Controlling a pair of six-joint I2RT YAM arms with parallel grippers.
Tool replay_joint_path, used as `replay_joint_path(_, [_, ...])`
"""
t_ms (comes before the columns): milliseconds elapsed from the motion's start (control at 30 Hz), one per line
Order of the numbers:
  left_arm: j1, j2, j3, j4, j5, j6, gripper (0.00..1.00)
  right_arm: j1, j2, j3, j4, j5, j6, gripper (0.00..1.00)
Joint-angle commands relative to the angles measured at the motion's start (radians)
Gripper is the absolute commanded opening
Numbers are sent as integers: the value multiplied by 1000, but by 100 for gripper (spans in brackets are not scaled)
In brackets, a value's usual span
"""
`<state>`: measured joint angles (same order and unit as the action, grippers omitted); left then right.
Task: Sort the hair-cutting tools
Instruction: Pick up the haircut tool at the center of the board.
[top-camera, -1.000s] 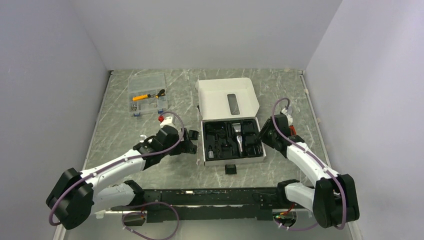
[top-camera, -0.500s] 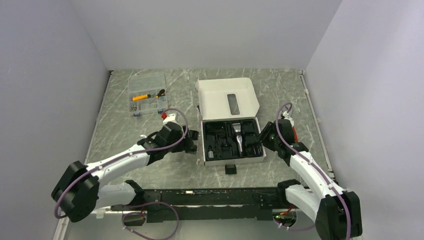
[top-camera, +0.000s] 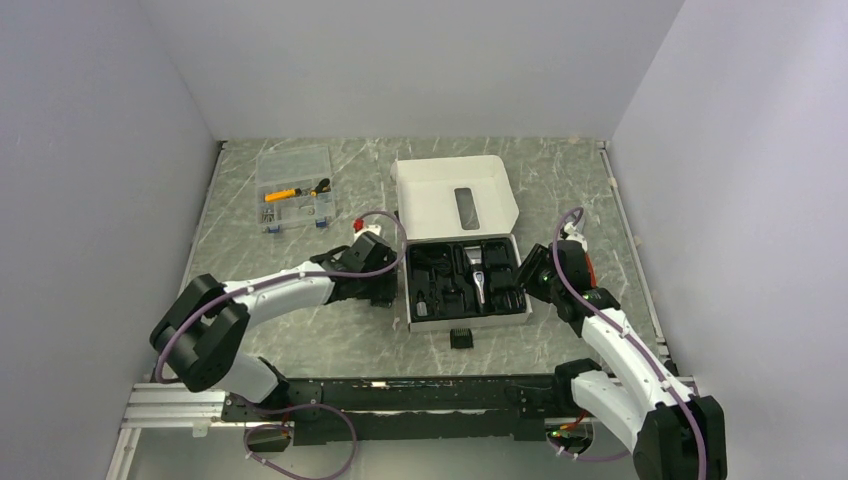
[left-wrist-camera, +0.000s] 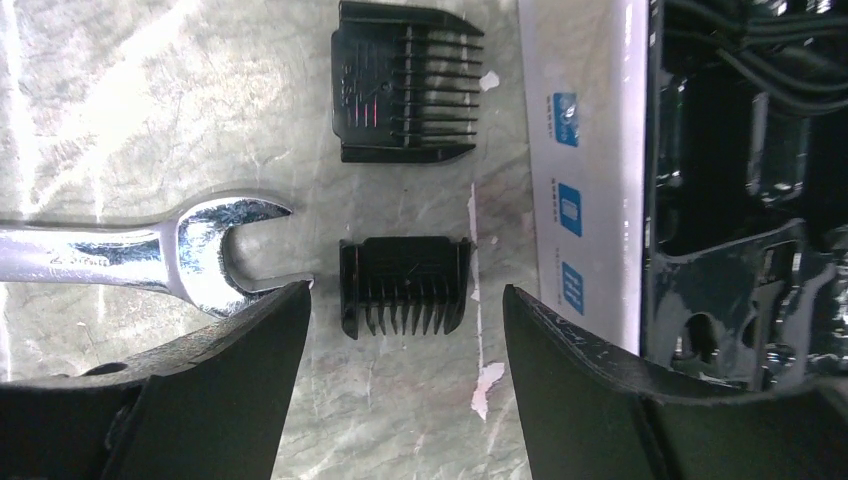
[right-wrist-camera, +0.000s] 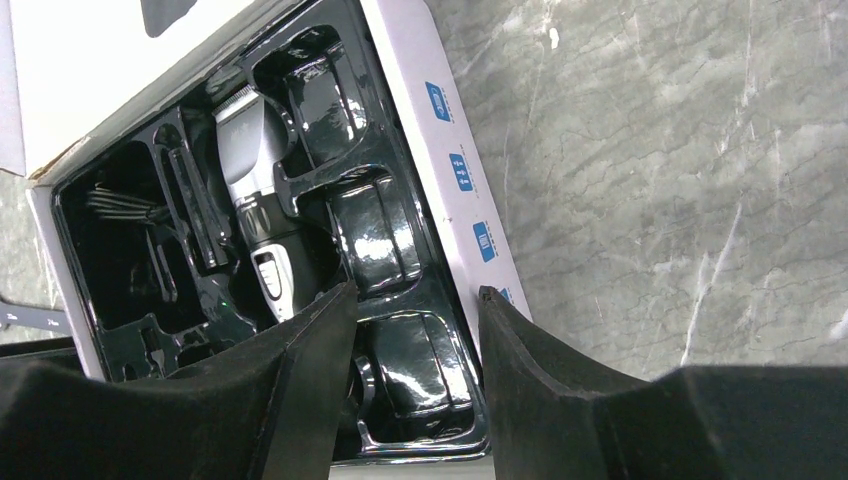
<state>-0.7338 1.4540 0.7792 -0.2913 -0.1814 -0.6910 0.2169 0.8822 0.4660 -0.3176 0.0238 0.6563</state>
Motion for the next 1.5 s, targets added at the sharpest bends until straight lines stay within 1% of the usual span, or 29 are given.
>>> replay_joint_path(0, [-17,31,55,-48,-27,41,76,5,-12,7,0,-16,-21,51])
replay_joint_path(267, [-32,60,64,-35,-27,50,76,6,-5,-4,15,-19,-25,51])
replay_joint_path(533, [-47,106,93,-55,-50,61,75,5,-8,-4,10,-19,-27,51])
replay_joint_path(767, [-49,112,92,-69,-75,66,73,6,-9,-1,5,-19,-30,51])
replay_joint_path(833, [-51,116,91,-66,-73,69,70,5,-9,-1,5,-18,-29,51])
replay_joint_path(1000, [-54,121,86,-57,-67,70,68,5,-15,5,-4,-19,-29,51])
replay_joint_path(1133, [-55,123,83,-53,-66,73,64,5,-29,9,-14,-19,-30,51])
replay_joint_path(1233, [-54,127,83,-49,-61,75,58,7,-39,10,-18,-19,-30,51])
replay_joint_path(1467, [-55,86,64,-43,-73,70,47,6,-51,12,-24,-18,-28,52])
